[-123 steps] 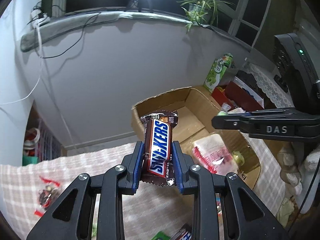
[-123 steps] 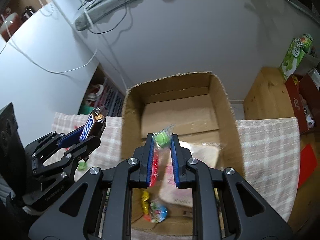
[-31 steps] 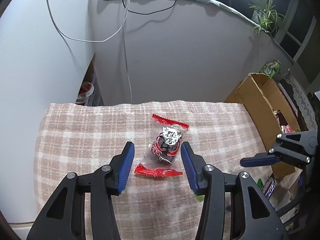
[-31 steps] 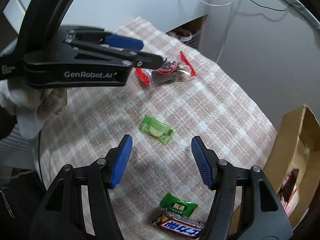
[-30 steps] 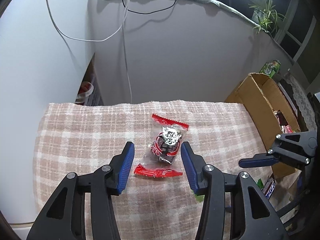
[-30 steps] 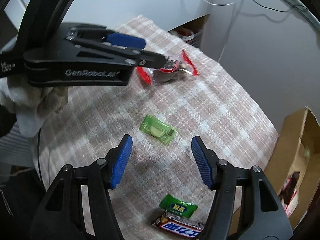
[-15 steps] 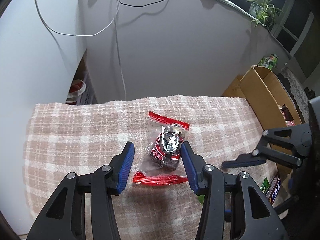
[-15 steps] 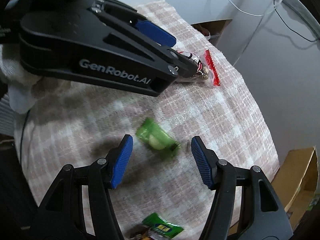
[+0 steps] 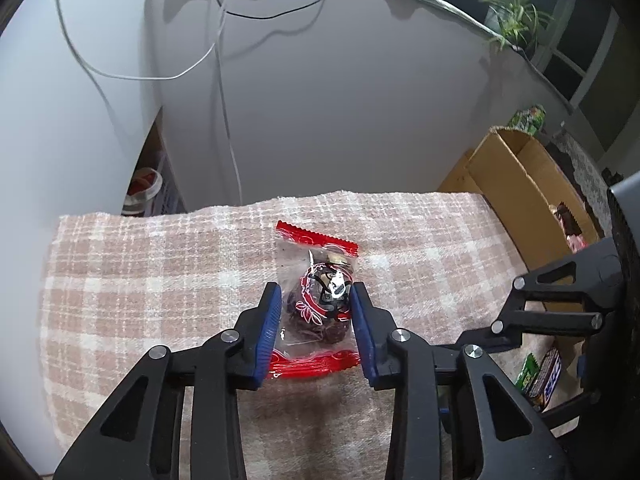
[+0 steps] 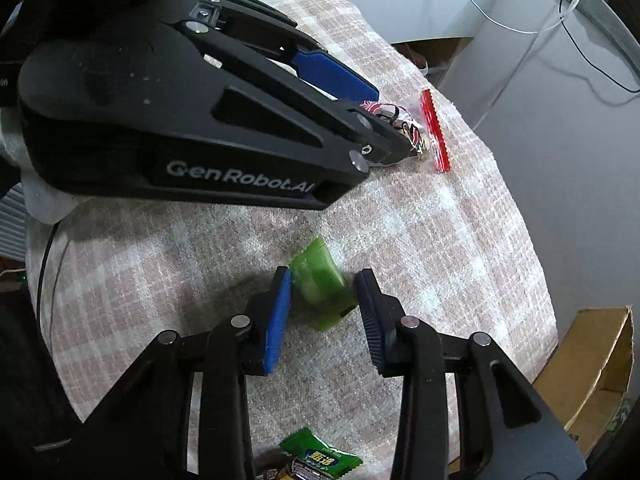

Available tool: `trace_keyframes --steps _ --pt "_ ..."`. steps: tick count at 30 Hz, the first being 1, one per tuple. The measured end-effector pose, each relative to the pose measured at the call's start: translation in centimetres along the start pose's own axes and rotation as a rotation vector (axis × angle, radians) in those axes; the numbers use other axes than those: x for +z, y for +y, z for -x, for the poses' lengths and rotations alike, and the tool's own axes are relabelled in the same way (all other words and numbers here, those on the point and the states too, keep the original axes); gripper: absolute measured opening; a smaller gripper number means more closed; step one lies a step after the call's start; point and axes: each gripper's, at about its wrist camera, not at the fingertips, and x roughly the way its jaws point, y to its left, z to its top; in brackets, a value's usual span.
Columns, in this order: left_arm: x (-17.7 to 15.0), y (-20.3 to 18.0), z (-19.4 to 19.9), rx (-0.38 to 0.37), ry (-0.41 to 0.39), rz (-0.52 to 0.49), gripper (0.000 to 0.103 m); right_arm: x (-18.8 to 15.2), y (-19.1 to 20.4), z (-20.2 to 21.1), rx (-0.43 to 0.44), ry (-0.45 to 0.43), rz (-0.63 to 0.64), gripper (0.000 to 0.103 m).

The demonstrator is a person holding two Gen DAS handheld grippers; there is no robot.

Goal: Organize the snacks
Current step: 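Grasp the red-wrapped dark candy with the left tool while the right tool grasps the green rectangular candy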

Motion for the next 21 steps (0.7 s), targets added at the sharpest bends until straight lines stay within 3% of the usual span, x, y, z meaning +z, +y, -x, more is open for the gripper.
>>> trace_keyframes --steps 10,21 --pt "-1.1 0.4 2.1 0.018 -0.032 0.062 0.033 -3.0 -2.3 2.4 0.051 -0.071 -0.181 0.034" --pt "-0.3 -3.2 6.0 0.021 -0.099 0.011 0.033 -7.4 -4.1 7.7 0.077 -0.183 -0.354 0.034"
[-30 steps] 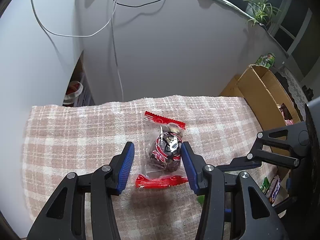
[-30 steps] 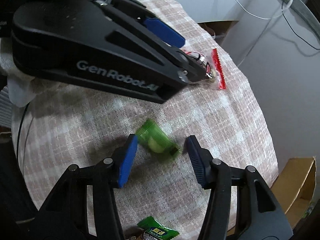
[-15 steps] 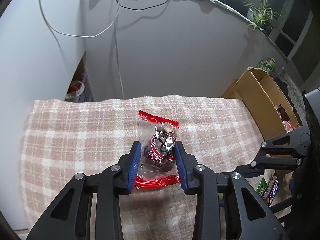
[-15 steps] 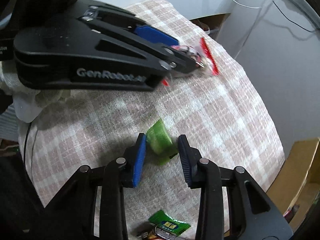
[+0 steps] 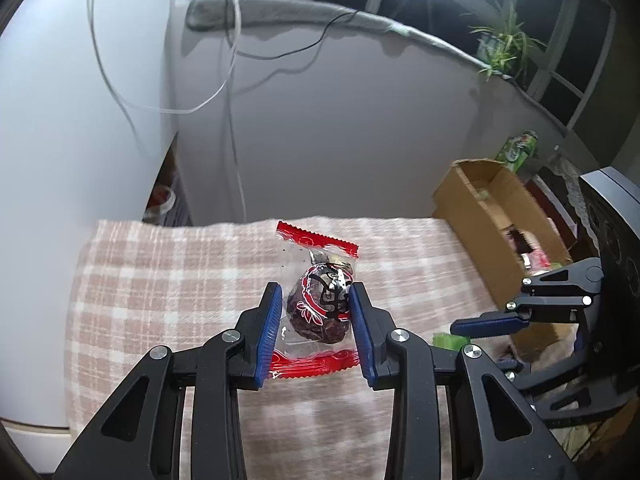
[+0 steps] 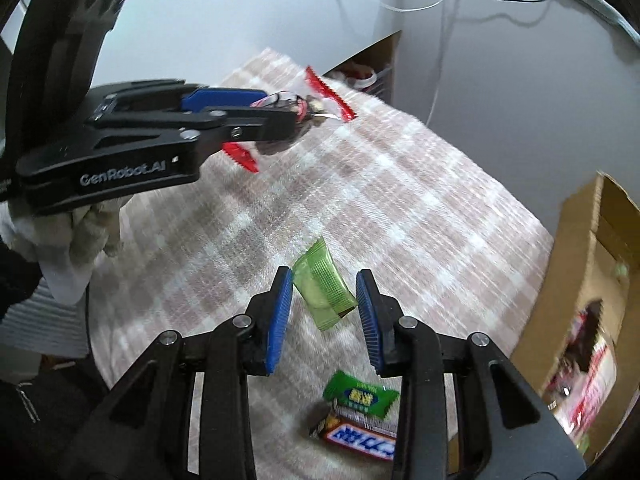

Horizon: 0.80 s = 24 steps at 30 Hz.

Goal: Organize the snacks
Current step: 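Grasp the red-wrapped dark candy with the left tool while the right tool grasps the green rectangular candy, then carry the red-wrapped candy and green candy over the box with both tools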

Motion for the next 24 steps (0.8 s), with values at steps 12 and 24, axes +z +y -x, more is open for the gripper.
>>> trace_keyframes --steps 12,24 --pt "2.1 -5.2 1.9 -0.061 -0.053 -0.080 0.033 -2.4 -2.9 6.0 -0.018 -0.095 -0.130 0.034" --pt "3.3 -9.4 1.5 -0.106 -0.052 -0.145 0.033 -4.8 -7.6 10.7 -0.094 -0.163 -0.254 0.034"
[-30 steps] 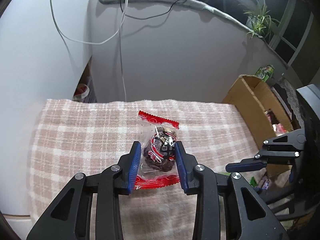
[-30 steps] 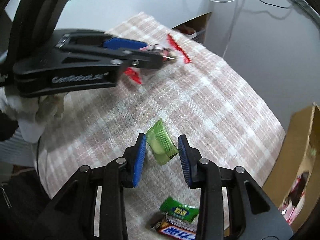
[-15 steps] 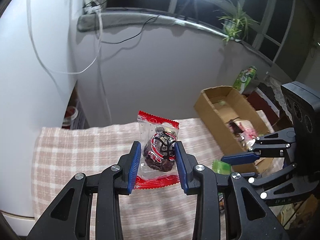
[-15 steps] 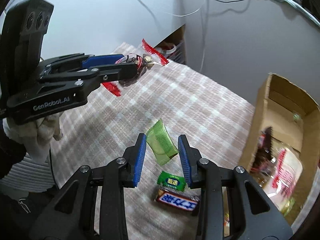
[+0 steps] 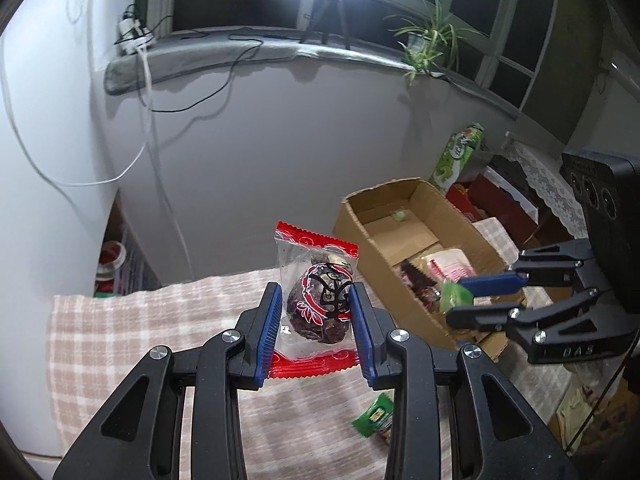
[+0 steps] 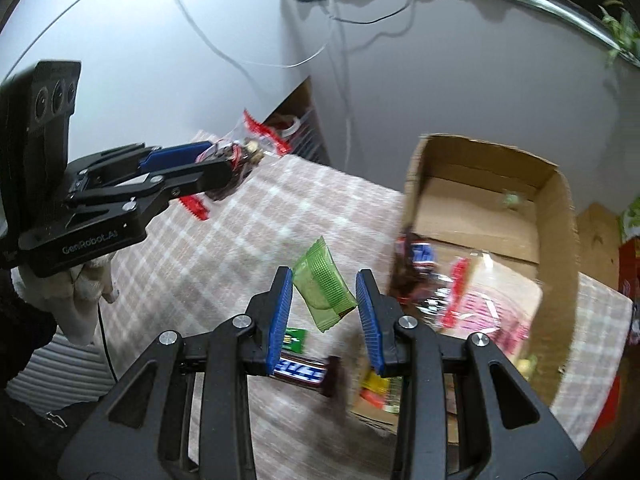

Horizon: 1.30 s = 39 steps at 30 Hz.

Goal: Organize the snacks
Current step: 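Carry the red-wrapped candy and green candy over the box with both tools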

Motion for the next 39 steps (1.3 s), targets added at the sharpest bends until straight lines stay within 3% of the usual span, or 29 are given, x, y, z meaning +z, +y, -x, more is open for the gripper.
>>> trace_keyframes --steps 12,23,39 --pt "2.8 -4.0 -3.7 -0.068 0.022 -0.044 0.033 -1.0 -6.8 2.9 -0.114 -0.032 -0.134 0.034" --pt "4.6 -7.3 -7.2 -0.088 0.057 -0.073 0.033 -2.0 -12.1 2.0 -0.181 -0.012 -0.217 0.035" --pt "4.8 -10.0 -9.3 -0.109 0.086 -0.108 0.034 -3.0 -14.0 0.9 -0.189 0.019 -0.254 0.035"
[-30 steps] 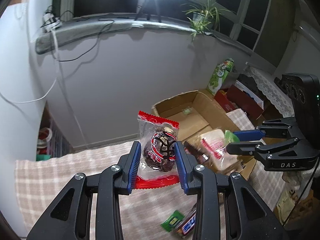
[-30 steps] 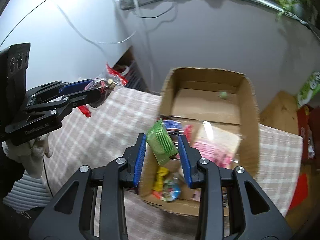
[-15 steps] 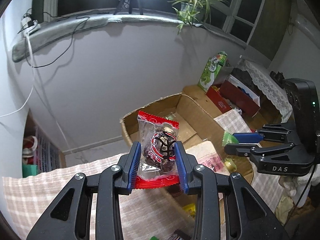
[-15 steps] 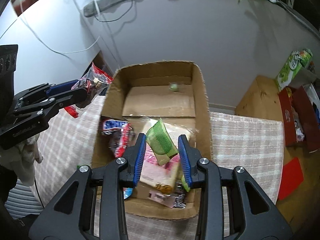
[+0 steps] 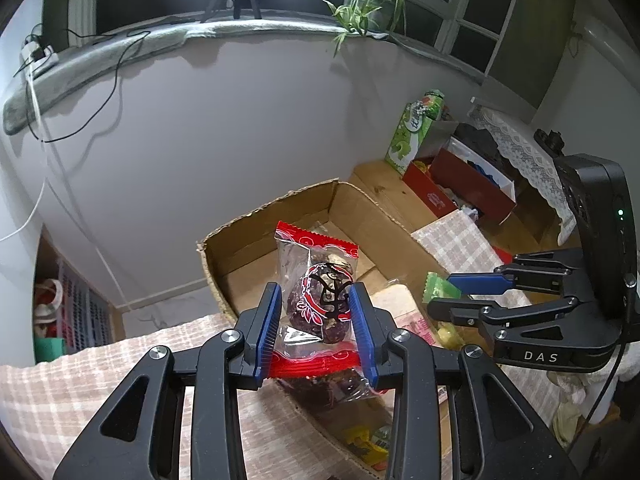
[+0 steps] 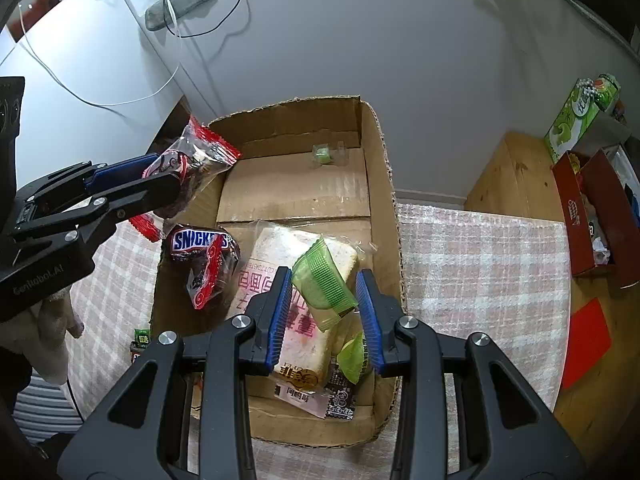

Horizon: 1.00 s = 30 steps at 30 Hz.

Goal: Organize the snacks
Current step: 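Open both tools to drop the two candies into the box, then withdraw both tools from the box toward the last snacks on the cloth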

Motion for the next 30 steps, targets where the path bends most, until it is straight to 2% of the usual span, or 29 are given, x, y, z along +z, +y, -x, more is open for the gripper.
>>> trace_keyframes --steps 3,5,7,8,13,20,30 --pt "0.1 -0.1 -0.1 -0.005 0.003 -0.004 0.034 0.1 0.2 0.1 -0.001 -0.001 0.004 0.035" --pt "0.1 -0.2 0.0 -0.008 0.004 -0.006 0.034 0.1 0.3 0.2 -0.004 -0.003 0.006 0.040" --pt "0.1 -0.4 0.1 -0.008 0.002 -0.007 0.043 0.0 0.5 0.4 -0.011 -0.010 0.013 0.056" --pt "0.1 -0.4 0.2 -0.006 -0.003 -0.006 0.047 0.0 0.6 0.5 -0.017 -0.013 0.017 0.058" --pt "0.2 -0.5 0.6 -0.010 -0.010 -0.003 0.047 -0.3 0.8 0.9 -0.041 -0.017 0.023 0.072" --pt "0.1 -0.7 1.3 -0.010 -0.025 -0.003 0.047 -0.7 1.1 1.6 -0.050 -0.022 0.015 0.074" --pt "-0.3 -0.9 3.2 -0.005 -0.054 -0.018 0.047 -1.7 2.5 3.5 -0.018 -0.051 -0.007 0.074"
